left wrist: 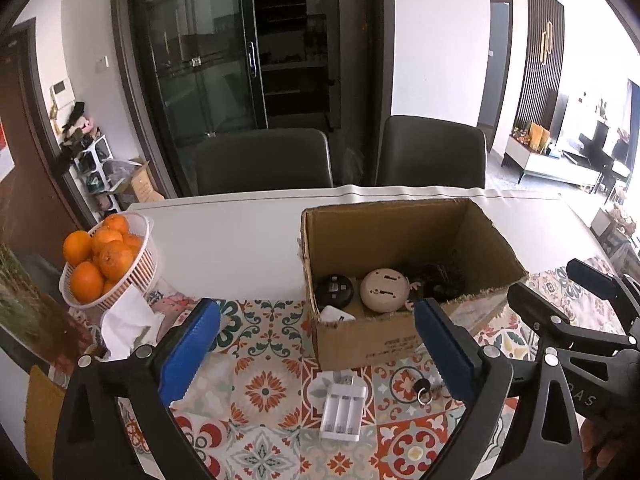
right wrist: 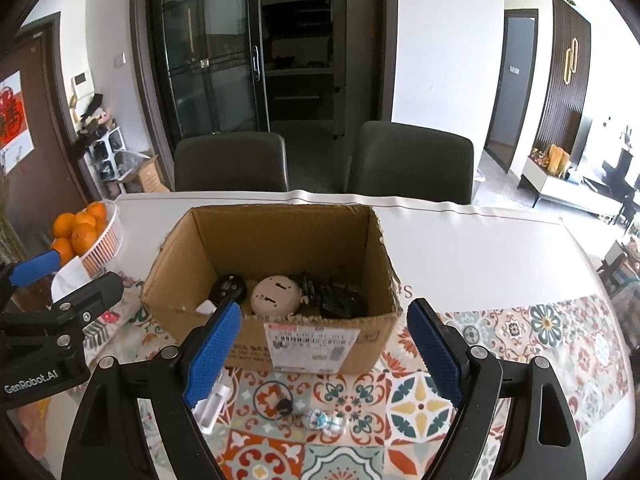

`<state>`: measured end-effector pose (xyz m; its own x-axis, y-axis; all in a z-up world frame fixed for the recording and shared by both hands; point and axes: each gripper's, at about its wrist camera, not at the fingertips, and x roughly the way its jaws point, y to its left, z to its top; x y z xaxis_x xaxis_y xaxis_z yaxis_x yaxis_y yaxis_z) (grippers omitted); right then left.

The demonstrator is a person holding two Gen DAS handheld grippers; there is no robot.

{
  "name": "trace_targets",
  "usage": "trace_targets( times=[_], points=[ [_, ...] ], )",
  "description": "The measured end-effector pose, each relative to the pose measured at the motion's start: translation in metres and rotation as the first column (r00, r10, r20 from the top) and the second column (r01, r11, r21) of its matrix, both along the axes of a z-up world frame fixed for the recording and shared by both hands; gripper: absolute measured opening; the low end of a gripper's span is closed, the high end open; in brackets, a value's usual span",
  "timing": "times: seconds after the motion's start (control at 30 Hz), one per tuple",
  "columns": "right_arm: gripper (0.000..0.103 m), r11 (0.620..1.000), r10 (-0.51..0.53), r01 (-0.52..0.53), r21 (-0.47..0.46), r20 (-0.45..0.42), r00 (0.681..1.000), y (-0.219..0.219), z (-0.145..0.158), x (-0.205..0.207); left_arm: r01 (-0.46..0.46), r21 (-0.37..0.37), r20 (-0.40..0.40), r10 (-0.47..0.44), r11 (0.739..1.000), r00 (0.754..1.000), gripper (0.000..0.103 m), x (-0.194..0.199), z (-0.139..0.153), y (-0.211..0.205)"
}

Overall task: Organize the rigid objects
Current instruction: 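Lower the right gripper and close it on the white astronaut figurine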

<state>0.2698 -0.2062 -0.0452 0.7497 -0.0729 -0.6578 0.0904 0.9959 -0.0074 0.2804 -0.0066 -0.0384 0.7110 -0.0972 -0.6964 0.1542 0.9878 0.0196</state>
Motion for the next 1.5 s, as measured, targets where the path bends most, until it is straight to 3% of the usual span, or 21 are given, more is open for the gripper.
trace_targets(
  times=[0.57, 1.03, 1.5],
  points=[
    [0.087, 1.000, 0.008, -0.008, 0.011, -0.003, 1.000, -0.001, -0.031, -0.030, 0.009, 0.002, -0.063, -0.008, 1.000, 0.998, 0.100, -0.028, -0.040, -0.001],
    [0.087, 1.000, 0.003, -0.003, 0.005, -0.088, 0.996, 0.000, -0.075, -0.033, 0.022, 0.037, -0.151, -0.016, 0.999, 0.988, 0.100, -0.029, -0.086, -0.004],
    [0.086, 0.996, -0.005, 0.020, 0.083, -0.175, 0.985, -0.013, -0.122, -0.029, 0.048, 0.104, -0.199, -0.027, 0.993, 0.980, 0.100, -0.025, -0.125, -0.016]
  ],
)
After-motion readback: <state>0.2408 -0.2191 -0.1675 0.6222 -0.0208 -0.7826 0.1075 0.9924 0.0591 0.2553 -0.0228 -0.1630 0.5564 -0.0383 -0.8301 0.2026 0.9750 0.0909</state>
